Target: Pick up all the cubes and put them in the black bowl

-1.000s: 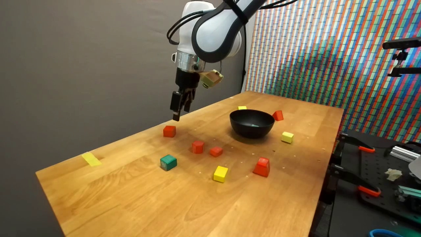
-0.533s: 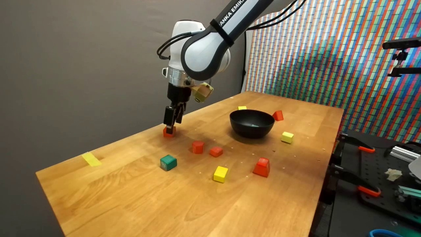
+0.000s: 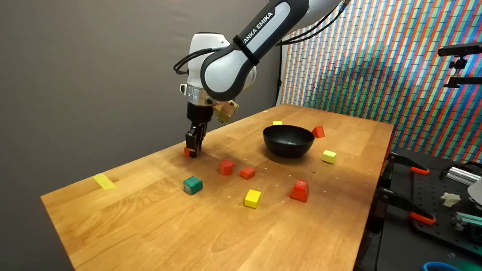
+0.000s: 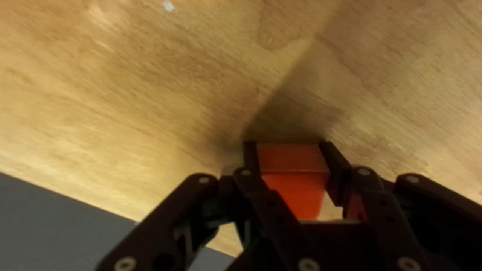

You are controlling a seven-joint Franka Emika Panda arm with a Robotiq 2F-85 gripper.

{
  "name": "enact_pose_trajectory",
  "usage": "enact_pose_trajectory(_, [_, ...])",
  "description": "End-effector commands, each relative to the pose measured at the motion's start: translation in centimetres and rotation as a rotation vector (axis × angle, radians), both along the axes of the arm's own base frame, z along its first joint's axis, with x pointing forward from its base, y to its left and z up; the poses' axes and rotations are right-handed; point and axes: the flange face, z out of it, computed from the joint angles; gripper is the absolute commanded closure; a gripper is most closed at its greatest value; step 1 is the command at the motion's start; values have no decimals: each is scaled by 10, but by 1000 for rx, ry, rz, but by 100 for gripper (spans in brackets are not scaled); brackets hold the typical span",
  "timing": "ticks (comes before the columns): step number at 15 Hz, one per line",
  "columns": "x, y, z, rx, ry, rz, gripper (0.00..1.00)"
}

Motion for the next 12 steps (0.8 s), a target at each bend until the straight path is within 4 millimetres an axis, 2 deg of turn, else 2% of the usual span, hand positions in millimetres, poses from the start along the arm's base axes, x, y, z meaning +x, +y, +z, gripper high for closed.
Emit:
enact_pose_trajectory(1, [7, -8, 26, -24, -44, -41, 82])
enact_pose_trajectory(3, [1, -22, 53, -19, -54, -100, 82])
enact_pose_trajectory(5, [-16, -43, 81, -29, -22, -145, 82])
enact_pose_trajectory(7, [-29, -60, 96, -38, 4, -198, 82])
enact_pose_trajectory(10, [-56, -97, 119, -62, 37, -301, 79])
enact_pose_trajectory(12, [-76, -124, 129, -52, 51, -407, 82])
